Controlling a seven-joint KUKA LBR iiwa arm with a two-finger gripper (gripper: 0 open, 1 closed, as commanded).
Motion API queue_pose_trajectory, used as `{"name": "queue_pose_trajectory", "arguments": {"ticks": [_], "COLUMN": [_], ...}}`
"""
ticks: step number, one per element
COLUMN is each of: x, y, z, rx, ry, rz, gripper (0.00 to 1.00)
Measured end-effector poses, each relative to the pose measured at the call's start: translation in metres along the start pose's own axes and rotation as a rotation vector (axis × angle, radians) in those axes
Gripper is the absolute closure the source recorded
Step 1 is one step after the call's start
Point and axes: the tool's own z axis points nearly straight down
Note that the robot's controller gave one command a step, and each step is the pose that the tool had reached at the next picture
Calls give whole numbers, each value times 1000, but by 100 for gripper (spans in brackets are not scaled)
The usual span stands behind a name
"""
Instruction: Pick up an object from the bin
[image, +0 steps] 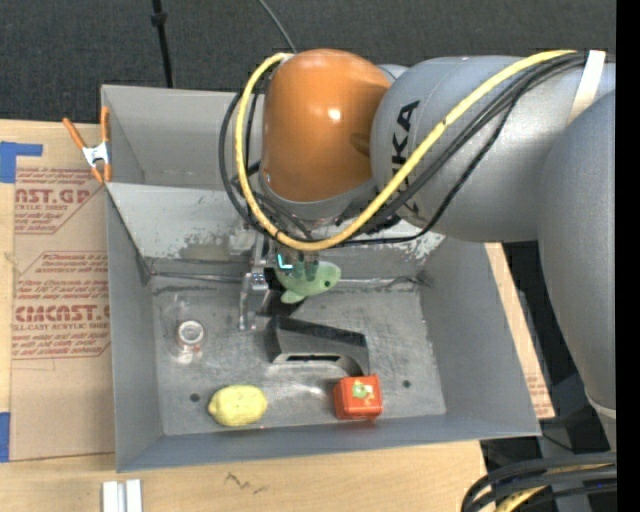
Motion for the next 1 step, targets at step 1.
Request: {"name": "queue_pose_trajectory", "arguments": {"ticks": [1], "x": [-2], "y": [-1], "z": [-4], "rx": [-1], "ry": [-7], "rz": [1], "gripper": [0]}}
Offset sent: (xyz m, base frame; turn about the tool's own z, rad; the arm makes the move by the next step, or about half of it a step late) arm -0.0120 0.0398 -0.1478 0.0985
